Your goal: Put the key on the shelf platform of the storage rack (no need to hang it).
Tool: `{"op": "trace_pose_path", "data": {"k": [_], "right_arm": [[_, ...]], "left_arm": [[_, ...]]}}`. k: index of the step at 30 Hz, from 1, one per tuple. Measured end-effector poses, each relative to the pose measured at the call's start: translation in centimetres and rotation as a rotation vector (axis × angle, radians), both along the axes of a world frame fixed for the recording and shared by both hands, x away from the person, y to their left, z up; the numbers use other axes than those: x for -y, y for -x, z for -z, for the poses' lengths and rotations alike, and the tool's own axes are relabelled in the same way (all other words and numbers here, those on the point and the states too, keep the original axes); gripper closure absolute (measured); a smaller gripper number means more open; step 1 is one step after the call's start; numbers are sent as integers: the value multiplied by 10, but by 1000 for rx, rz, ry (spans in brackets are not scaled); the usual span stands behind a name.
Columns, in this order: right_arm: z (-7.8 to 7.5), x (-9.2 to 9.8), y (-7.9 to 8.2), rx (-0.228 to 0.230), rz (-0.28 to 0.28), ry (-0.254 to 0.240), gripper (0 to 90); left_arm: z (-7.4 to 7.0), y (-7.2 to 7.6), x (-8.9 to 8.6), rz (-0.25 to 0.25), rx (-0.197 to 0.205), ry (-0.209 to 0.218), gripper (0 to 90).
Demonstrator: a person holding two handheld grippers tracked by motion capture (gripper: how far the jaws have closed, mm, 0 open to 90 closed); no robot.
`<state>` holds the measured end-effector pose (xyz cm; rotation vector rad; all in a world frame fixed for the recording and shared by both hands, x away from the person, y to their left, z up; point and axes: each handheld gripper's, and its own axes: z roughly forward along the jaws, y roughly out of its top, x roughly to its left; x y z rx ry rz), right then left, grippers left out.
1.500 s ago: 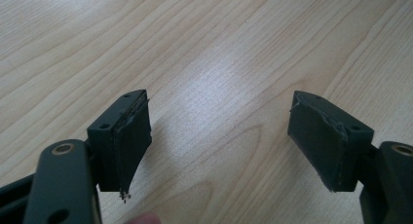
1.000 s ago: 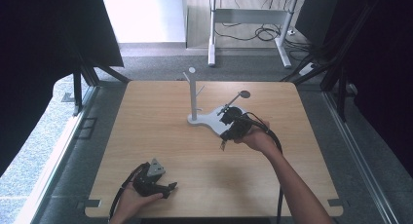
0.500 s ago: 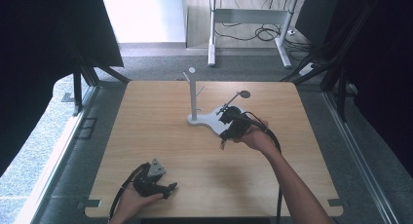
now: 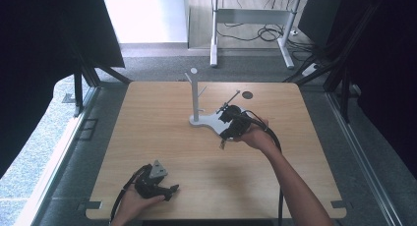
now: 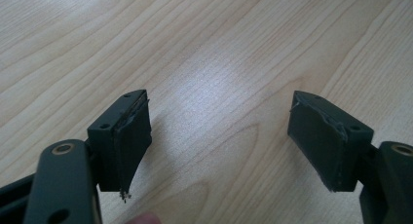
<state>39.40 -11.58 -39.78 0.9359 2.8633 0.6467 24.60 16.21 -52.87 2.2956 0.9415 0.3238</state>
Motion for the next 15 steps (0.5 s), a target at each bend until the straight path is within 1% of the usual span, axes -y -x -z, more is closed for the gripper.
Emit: {"op": "trace_pose_path", "data": {"k": [11, 15], "right_arm": [[-3, -3, -4, 11, -4, -3, 895], [-3, -4, -6, 8, 5, -2, 895]], "left_arm": [[0, 0, 0, -2, -3, 0, 239], [0, 0, 1, 0, -1, -2, 239]]}}
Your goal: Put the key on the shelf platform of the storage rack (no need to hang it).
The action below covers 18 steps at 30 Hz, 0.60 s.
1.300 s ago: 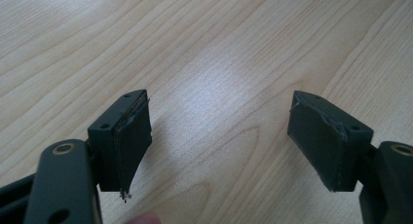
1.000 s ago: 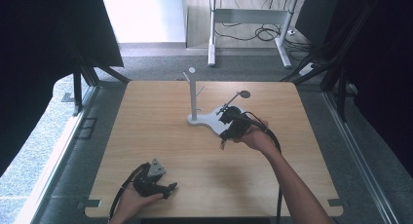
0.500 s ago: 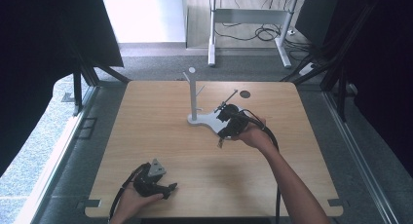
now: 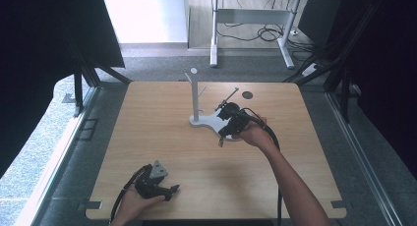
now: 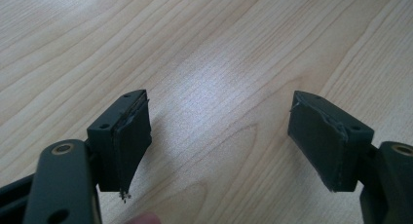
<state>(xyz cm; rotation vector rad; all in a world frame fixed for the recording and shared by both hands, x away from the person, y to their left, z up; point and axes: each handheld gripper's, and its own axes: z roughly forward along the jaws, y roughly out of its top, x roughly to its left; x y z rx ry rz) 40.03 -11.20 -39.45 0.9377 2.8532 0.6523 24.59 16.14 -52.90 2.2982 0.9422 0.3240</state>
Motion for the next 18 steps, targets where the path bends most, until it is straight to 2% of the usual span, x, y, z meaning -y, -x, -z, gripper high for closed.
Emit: {"op": "trace_pose_path", "data": {"k": [13, 18], "right_arm": [[3, 1, -8, 7, 28, 13, 895], [5, 4, -13, 0, 44, 4, 895]], "left_arm": [[0, 0, 1, 1, -2, -1, 239], [1, 0, 1, 3, -4, -3, 238]]}}
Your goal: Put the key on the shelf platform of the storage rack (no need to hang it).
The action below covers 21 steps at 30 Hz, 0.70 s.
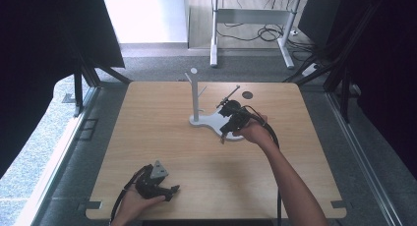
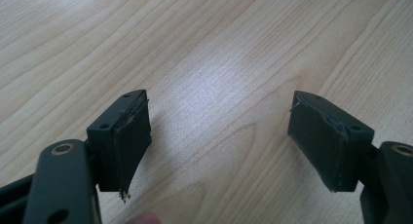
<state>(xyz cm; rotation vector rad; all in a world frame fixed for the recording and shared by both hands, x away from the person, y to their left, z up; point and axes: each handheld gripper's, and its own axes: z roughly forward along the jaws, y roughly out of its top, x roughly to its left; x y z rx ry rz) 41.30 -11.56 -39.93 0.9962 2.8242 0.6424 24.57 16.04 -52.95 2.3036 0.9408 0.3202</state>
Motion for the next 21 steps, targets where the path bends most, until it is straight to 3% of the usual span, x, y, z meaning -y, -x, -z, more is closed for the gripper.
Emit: {"op": "trace_pose_path", "data": {"k": [10, 21], "right_arm": [[3, 2, -9, -3, 28, 6, 895], [14, 7, -30, -25, 76, 12, 895]], "left_arm": [[0, 0, 1, 7, 0, -5, 237], [0, -1, 0, 2, -1, -1, 237]]}}
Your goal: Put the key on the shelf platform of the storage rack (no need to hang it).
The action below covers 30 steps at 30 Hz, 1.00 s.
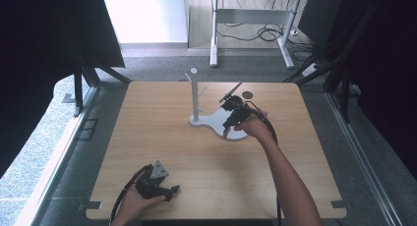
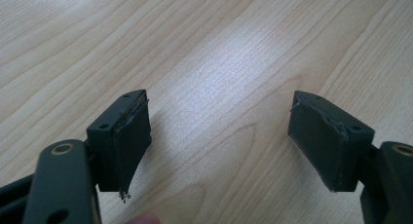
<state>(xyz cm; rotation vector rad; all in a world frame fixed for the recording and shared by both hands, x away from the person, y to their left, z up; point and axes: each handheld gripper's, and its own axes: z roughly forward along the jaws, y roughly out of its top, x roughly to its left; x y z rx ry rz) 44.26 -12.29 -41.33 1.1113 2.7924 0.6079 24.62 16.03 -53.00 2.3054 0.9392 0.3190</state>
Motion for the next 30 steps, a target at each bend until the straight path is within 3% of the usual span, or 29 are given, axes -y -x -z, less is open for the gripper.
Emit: {"op": "trace_pose_path", "data": {"k": [16, 27, 30], "right_arm": [[16, 4, -19, -10, 44, 37, 895], [18, 7, -33, -15, 72, 26, 895], [19, 6, -38, -16, 76, 27, 895]], "left_arm": [[0, 0, 0, -3, 9, -5, 238], [0, 0, 0, -3, 12, -7, 240], [-1, 1, 0, -7, 29, 3, 242]]}}
